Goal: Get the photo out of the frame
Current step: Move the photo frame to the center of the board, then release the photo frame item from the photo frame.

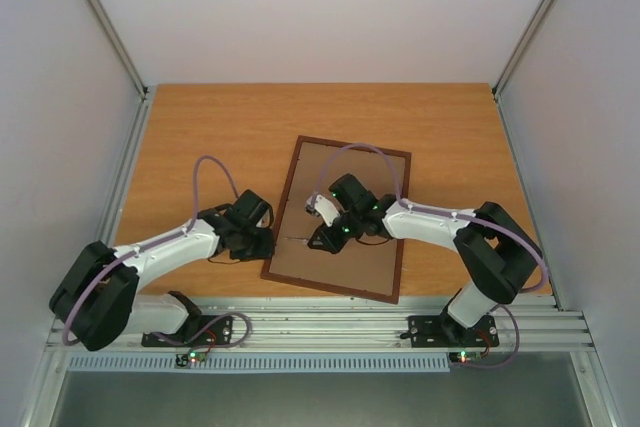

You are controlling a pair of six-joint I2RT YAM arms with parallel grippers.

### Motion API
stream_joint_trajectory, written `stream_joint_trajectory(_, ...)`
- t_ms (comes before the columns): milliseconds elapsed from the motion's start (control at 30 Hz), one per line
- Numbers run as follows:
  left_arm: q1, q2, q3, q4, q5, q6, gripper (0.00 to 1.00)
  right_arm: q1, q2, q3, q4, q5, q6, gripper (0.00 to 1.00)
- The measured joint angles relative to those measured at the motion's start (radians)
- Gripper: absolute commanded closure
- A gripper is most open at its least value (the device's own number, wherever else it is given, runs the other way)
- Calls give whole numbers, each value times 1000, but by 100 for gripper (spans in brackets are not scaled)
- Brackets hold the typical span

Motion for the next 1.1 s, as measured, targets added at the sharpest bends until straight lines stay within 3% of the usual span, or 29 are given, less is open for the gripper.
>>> stream_joint_trajectory(533, 8, 66, -5, 41, 27, 31, 84, 34, 74, -13, 79, -16, -4, 99)
stream_joint_trajectory(1100, 8, 66, -5, 45, 34, 45, 86, 39, 98, -13, 114, -37, -2, 99)
